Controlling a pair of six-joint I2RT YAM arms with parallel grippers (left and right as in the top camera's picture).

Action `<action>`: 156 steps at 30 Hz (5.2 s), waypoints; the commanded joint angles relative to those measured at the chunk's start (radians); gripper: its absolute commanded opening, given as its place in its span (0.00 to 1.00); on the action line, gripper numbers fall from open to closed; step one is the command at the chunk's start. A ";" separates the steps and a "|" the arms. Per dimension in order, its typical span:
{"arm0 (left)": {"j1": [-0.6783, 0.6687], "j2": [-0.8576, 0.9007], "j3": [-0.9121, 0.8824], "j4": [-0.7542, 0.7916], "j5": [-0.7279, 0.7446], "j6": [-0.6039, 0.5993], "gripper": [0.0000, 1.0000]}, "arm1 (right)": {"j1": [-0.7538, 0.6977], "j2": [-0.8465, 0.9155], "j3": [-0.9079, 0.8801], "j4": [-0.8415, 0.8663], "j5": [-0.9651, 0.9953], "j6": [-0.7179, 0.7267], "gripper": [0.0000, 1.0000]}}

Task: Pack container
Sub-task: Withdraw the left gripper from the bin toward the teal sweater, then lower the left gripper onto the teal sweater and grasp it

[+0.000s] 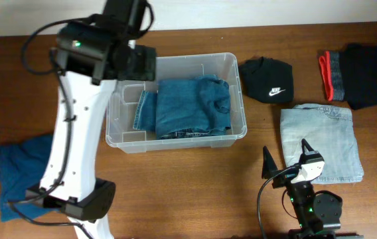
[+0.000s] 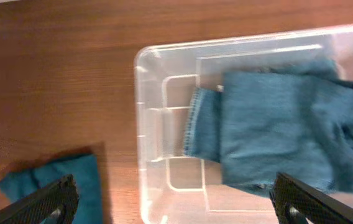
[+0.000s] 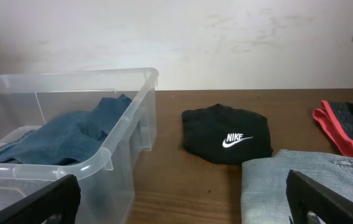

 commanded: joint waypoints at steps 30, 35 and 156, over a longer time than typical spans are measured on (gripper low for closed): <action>0.317 -0.525 -0.851 -0.002 -0.151 -0.208 0.99 | -0.006 -0.008 -0.007 -0.004 0.009 -0.007 0.98; 0.352 -0.556 -1.001 -0.002 -0.212 -0.206 0.99 | -0.006 -0.008 -0.007 -0.004 0.009 -0.007 0.98; 0.695 -0.201 -1.740 1.137 -0.177 -0.078 0.99 | -0.006 -0.008 -0.007 -0.004 0.009 -0.007 0.98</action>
